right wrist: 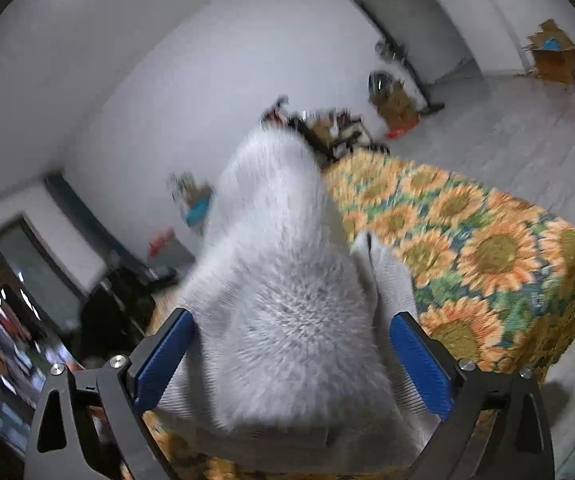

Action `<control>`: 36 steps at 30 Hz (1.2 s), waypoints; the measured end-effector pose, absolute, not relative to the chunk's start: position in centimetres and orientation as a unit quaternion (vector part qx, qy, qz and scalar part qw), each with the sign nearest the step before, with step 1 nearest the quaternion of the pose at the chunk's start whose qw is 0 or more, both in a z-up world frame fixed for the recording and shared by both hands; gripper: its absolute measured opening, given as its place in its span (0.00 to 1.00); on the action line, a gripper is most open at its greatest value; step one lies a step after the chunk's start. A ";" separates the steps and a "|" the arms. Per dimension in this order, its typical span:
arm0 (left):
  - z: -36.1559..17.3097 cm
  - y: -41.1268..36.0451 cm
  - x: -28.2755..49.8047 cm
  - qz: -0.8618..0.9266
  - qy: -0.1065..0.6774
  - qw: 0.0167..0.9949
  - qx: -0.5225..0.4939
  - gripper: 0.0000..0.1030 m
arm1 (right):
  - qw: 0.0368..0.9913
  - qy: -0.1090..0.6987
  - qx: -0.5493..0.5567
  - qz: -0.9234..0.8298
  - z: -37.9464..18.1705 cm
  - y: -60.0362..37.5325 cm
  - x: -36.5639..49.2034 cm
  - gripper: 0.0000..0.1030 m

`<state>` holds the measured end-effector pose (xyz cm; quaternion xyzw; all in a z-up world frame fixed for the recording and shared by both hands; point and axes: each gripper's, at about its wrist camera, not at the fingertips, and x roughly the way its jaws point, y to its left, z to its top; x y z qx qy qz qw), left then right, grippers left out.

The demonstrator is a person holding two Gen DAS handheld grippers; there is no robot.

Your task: Fold clothes

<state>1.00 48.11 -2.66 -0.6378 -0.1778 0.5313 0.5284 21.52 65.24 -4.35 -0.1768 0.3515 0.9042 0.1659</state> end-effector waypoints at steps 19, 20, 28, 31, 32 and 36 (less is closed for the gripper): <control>-4.8 45.4 0.2 0.452 -0.317 0.551 -0.625 0.91 | 0.019 0.372 -0.125 0.919 -3.7 65.2 17.1 0.57; -4.3 44.9 0.1 0.450 -0.324 0.557 -0.619 0.91 | 0.019 0.352 -0.130 0.927 -2.7 64.6 16.8 0.57; 2.4 36.5 -2.3 0.508 -0.340 0.574 -0.544 0.91 | -0.035 0.246 -0.156 0.956 3.1 57.4 11.9 0.56; 5.1 31.1 -3.5 0.550 -0.345 0.563 -0.511 0.91 | -0.070 0.216 -0.156 0.961 4.7 53.7 9.5 0.56; 6.0 29.3 -3.8 0.564 -0.346 0.559 -0.500 0.91 | -0.083 0.210 -0.153 0.962 5.2 52.5 8.8 0.55; 9.6 22.1 -5.4 0.617 -0.350 0.540 -0.453 0.91 | -0.103 0.207 -0.145 0.962 5.9 51.3 7.3 0.55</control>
